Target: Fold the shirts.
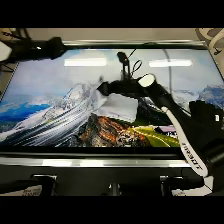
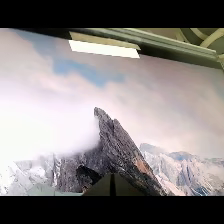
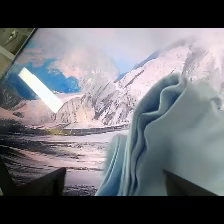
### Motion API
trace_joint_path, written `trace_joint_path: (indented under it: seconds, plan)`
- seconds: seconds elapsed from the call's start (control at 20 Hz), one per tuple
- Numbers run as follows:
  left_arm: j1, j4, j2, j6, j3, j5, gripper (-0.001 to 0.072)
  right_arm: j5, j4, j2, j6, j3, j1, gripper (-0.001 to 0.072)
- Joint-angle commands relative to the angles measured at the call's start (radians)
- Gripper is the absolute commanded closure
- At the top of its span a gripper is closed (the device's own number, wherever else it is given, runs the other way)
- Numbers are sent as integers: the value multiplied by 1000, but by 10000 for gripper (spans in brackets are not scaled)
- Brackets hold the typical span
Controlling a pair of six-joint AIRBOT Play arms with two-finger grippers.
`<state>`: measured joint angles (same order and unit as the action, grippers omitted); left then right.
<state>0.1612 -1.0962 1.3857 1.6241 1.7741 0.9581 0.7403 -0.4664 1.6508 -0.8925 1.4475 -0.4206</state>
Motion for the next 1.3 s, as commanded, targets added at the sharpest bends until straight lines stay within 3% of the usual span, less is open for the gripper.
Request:
trace_joint_path:
  seconds: [0.0,0.15,0.4,0.45,0.65,0.9,1.0,1.05,1.15,1.25]
  plan:
    - [-5,-34,-97,-1,0,61,683,-58,93,66,92,2,-9,9]
    - [69,-66,-89,-32,-8,141,683,95,-43,-5,91,2,143,14]
    - [140,-188,-90,-31,-63,146,683,521,-678,-55,-140,-30,417,37]
    - [139,-188,-90,-27,-70,146,683,548,-713,-47,-168,-77,442,38]
    - [140,-188,-90,0,-74,142,683,408,-450,-2,-158,-251,433,38]
    - [140,-187,-90,18,-74,142,683,235,-189,71,-153,-262,353,55]
    - [140,-187,-90,18,-74,142,683,181,-152,90,-154,-262,316,125]
    - [140,-187,-90,18,-74,143,683,172,-134,95,-154,-262,303,199]
    - [140,-188,-90,18,-74,142,683,198,-74,92,-100,-249,314,697]
    - [139,-188,-85,18,-74,142,683,300,-27,78,25,-179,372,698]
